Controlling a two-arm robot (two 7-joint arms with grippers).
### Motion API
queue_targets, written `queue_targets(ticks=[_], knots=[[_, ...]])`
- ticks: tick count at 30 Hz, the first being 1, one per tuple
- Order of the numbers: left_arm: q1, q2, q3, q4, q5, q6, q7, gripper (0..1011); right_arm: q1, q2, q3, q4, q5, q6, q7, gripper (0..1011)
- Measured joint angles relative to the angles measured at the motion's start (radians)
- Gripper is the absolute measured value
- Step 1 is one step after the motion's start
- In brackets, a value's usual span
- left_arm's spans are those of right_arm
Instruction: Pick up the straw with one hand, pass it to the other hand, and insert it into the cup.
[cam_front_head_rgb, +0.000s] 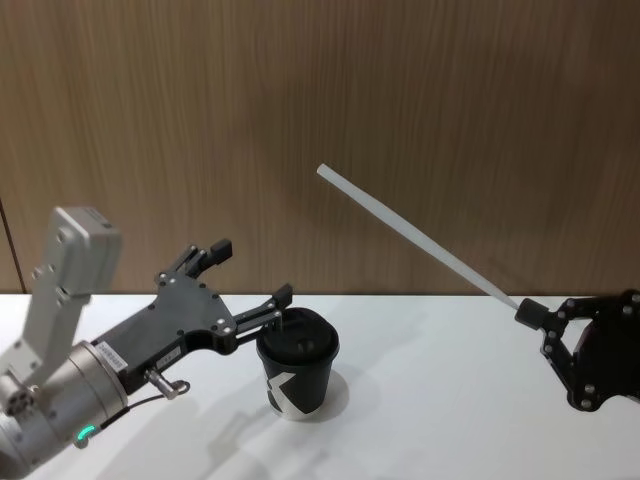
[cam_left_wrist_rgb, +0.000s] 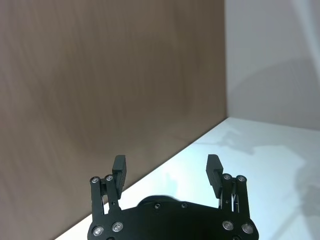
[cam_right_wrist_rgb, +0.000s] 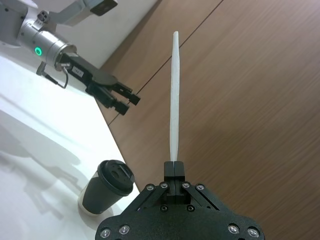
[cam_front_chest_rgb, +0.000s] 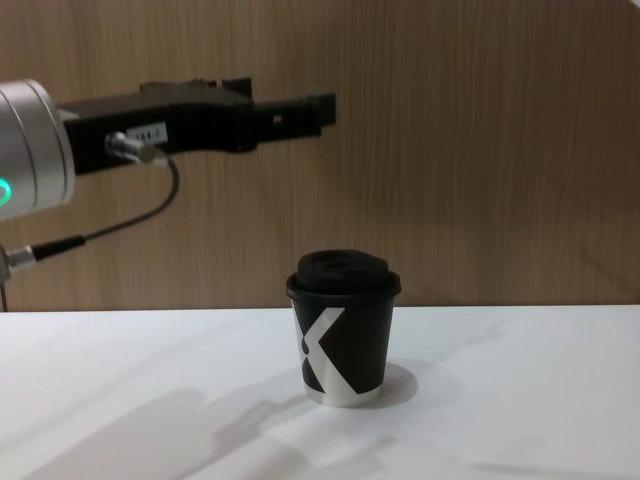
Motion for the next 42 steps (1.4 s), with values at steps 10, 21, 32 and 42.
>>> queue_targets(ticks=[10,21,32,42], knots=[[-0.029,0.03,-0.02,-0.027,-0.136,0.048,-0.133,1003,0.001,0.0,0.0,0.0,0.0,-0.001,0.0,0],[-0.075,0.03,-0.014,-0.033,-0.259,0.094,-0.254,1003,0.001,0.0,0.0,0.0,0.0,-0.001,0.0,0],[-0.111,-0.002,0.009,-0.017,-0.339,0.126,-0.297,1003,0.001,0.0,0.0,0.0,0.0,-0.001,0.0,0],[-0.133,-0.034,0.032,0.007,-0.387,0.147,-0.3,1003,0.001,0.0,0.0,0.0,0.0,-0.001,0.0,0]])
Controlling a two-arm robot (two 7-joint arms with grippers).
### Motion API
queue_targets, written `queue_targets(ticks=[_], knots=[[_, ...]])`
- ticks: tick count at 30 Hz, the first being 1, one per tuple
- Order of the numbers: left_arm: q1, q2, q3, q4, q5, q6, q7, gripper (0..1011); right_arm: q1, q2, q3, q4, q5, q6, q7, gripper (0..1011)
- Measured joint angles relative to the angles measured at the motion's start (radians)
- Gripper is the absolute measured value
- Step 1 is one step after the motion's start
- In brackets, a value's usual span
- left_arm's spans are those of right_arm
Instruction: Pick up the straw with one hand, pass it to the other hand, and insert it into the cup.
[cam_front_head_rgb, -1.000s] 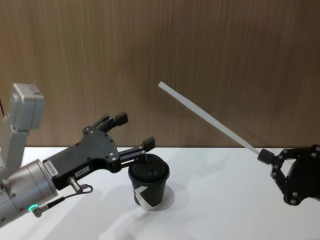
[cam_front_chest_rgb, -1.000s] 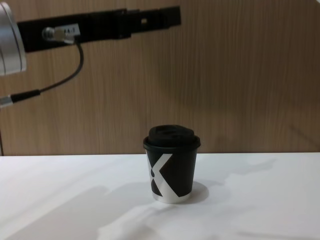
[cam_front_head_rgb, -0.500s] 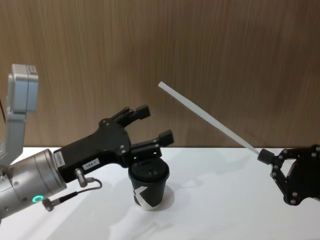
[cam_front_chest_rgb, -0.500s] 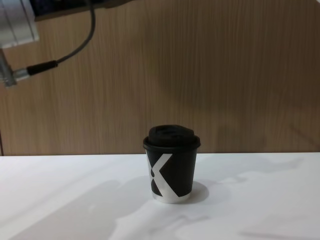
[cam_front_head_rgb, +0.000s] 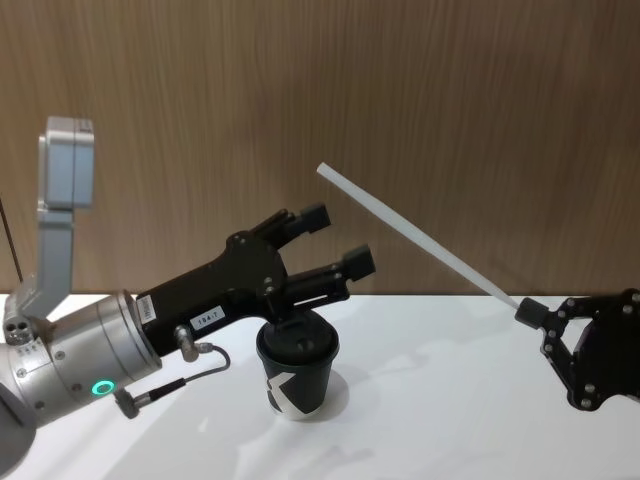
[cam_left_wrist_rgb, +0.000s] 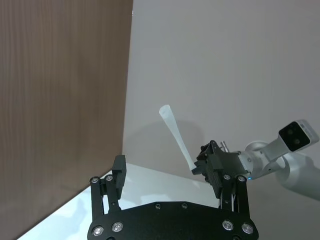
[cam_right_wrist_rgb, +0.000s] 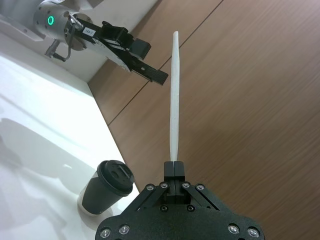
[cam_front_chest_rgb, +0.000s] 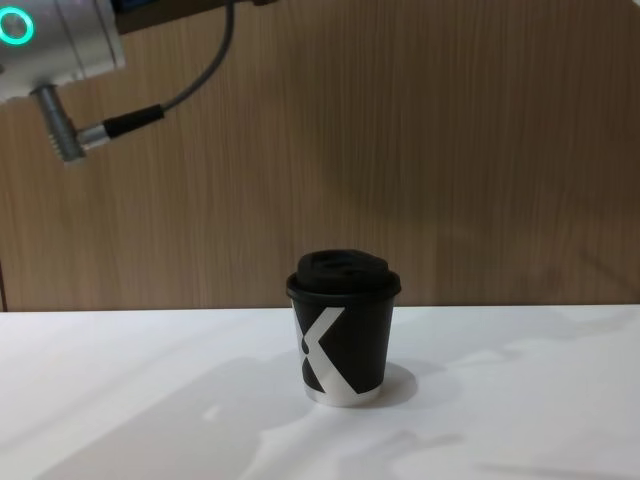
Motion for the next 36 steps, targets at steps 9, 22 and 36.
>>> queue_targets(ticks=[9,22,36], knots=[[-0.015,-0.029,0.02,0.023,-0.038,0.01,0.0,1003,0.0,0.0,0.0,0.0,0.0,0.0,0.0,0],[-0.033,-0.068,0.037,0.046,-0.087,0.018,0.002,1003,0.0,0.0,0.0,0.0,0.0,0.0,0.0,0],[-0.051,-0.096,0.049,0.063,-0.123,0.025,0.012,979,0.0,0.0,0.0,0.0,0.0,0.0,0.0,0]])
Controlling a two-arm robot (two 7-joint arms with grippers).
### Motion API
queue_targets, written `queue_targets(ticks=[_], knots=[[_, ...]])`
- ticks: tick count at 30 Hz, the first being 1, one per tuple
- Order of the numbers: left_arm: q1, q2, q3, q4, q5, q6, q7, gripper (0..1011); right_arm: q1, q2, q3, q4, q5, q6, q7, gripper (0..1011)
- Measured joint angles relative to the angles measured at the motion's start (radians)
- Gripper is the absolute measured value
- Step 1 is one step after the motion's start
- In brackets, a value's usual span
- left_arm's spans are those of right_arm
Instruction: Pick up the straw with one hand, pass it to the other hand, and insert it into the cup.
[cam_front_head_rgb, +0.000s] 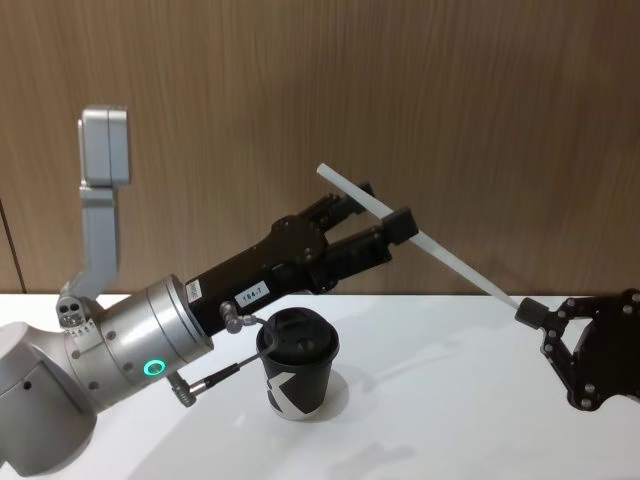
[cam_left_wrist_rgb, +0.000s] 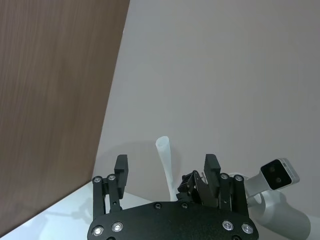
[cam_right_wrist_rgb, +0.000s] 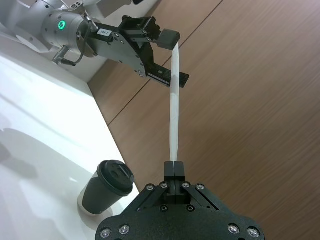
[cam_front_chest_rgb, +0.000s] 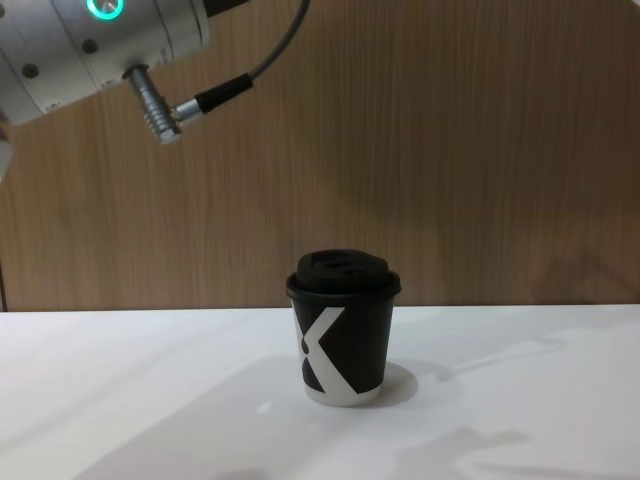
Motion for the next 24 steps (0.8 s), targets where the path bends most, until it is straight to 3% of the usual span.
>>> queue_targets(ticks=[6,24], knots=[[-0.003,-0.006,0.002,0.003,-0.007,0.001,0.002,844,0.0,0.0,0.0,0.0,0.0,0.0,0.0,0],[-0.007,-0.012,0.005,0.007,-0.015,0.003,0.004,267,0.0,0.0,0.0,0.0,0.0,0.0,0.0,0]])
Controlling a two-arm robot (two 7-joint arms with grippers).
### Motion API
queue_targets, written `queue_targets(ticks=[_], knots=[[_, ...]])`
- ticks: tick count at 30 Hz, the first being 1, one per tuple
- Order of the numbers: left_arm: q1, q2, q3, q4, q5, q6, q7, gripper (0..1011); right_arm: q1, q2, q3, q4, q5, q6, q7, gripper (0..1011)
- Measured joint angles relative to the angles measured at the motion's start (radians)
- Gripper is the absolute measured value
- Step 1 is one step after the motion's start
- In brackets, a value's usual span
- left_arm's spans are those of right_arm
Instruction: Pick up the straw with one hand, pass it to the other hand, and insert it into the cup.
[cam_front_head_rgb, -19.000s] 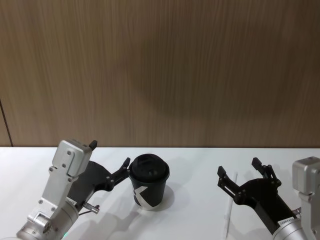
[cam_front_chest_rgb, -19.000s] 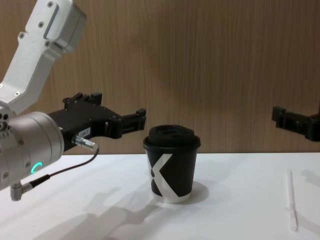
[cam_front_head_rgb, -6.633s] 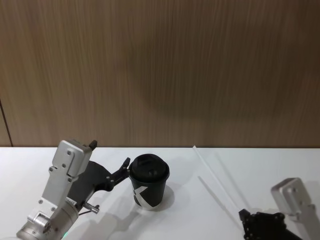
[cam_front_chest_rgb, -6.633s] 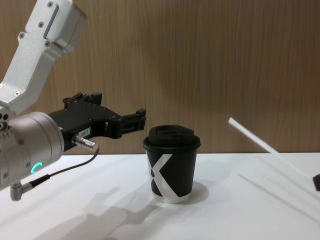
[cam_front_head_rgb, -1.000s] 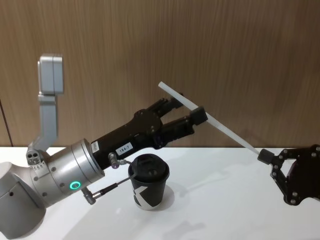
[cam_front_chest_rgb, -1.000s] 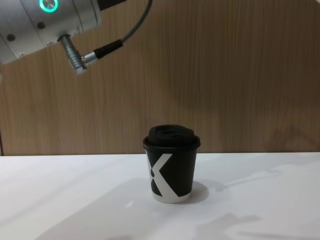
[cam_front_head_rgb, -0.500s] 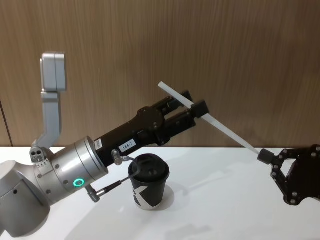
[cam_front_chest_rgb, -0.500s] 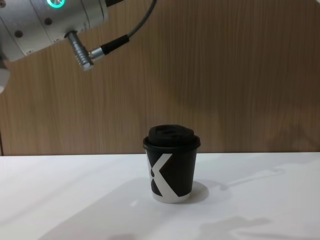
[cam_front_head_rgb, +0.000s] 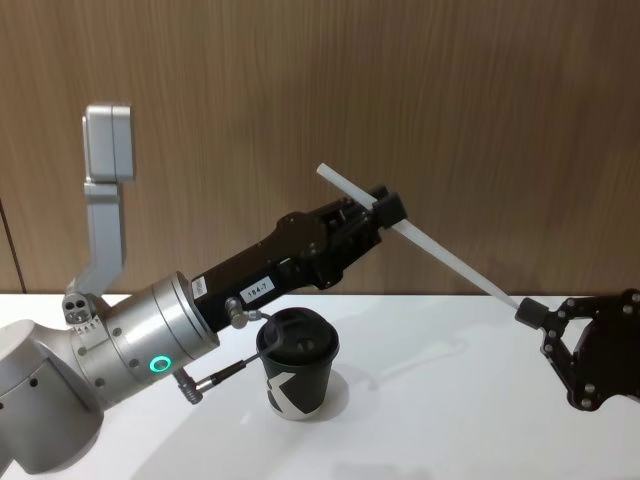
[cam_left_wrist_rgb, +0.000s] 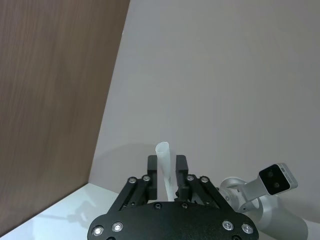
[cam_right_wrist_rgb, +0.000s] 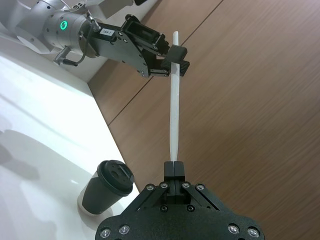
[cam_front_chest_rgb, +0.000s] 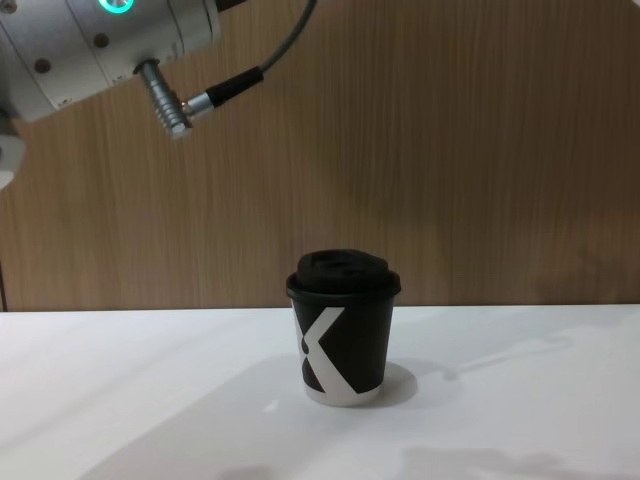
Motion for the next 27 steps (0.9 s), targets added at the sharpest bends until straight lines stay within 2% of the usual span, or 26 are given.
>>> queue_targets(ticks=[2,4,5,8,17,22,23,26,27], knots=[[0.0,0.0,0.0,0.0,0.0,0.0,0.0,184,0.0,0.0,0.0,0.0,0.0,0.0,0.0,0],[0.0,0.0,0.0,0.0,-0.001,0.0,0.0,155,0.0,0.0,0.0,0.0,0.0,0.0,0.0,0],[0.0,-0.001,0.0,0.0,-0.001,0.0,0.0,89,0.0,0.0,0.0,0.0,0.0,0.0,0.0,0],[-0.001,-0.001,0.0,0.001,-0.001,0.0,0.0,33,0.0,0.0,0.0,0.0,0.0,0.0,0.0,0],[-0.001,-0.002,0.0,0.001,-0.002,0.0,0.0,5,0.0,0.0,0.0,0.0,0.0,0.0,0.0,11],[-0.001,-0.002,0.0,0.001,-0.002,0.0,0.0,6,0.0,0.0,0.0,0.0,0.0,0.0,0.0,146],[-0.001,-0.002,0.0,0.001,-0.002,0.0,0.0,5,0.0,0.0,0.0,0.0,0.0,0.0,0.0,202],[-0.002,-0.001,0.001,0.001,-0.001,-0.002,0.001,5,0.0,0.0,0.0,0.0,0.0,0.0,0.0,257],[-0.002,0.0,0.001,0.001,0.0,-0.003,0.002,5,0.0,0.0,0.0,0.0,0.0,0.0,0.0,313]])
